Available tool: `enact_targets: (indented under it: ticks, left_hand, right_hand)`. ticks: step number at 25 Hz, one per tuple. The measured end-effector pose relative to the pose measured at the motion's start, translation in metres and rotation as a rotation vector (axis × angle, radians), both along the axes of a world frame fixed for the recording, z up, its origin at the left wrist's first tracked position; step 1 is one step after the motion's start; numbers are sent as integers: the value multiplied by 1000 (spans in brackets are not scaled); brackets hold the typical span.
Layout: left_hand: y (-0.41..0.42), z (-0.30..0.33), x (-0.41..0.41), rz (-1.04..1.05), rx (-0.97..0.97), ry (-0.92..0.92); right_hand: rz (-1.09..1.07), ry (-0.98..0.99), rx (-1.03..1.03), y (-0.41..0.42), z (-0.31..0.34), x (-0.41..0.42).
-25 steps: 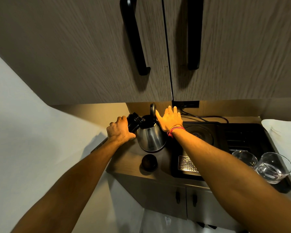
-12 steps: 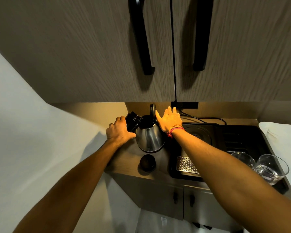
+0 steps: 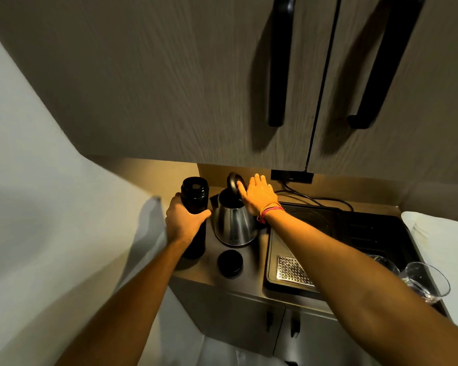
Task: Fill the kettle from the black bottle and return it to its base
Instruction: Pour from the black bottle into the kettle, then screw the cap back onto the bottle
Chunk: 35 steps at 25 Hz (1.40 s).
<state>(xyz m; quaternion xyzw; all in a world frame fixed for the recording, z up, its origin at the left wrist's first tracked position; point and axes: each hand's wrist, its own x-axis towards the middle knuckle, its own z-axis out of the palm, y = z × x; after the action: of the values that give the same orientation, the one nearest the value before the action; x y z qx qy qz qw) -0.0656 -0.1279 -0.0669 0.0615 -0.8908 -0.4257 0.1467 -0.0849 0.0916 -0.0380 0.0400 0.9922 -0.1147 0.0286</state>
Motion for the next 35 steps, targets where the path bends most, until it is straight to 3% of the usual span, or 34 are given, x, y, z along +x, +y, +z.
enact_targets:
  ticks: [2,9,17,21,27,29,32,35]
  left_hand:
    - [-3,-14,6,47,59,22]
    - [-25,-35,9,26,166,24]
    - [-33,-46,12,-67,173,-33]
    - [-47,-66,26,-146,-38,-243]
    - [-41,-94,66,6,-235,-395]
    - [-28,-98,74,-135,-355,-421]
    - [6,-94,75,-342,-477,-292]
    - [32,-92,67,-503,-479,-321]
  right_hand:
    - [-51,21,-76,-11,3,-4]
    - [71,27,146,-28,-13,-10]
    - [266,88,94,-38,-21,-1]
    - [265,135,147,-38,-30,2]
    - [269,123,113,-41,-31,4]
    - [359,260,144,-37,-38,23]
    - [648,438,290,-29,-72,67]
    - [591,226,152,-22,-103,94]
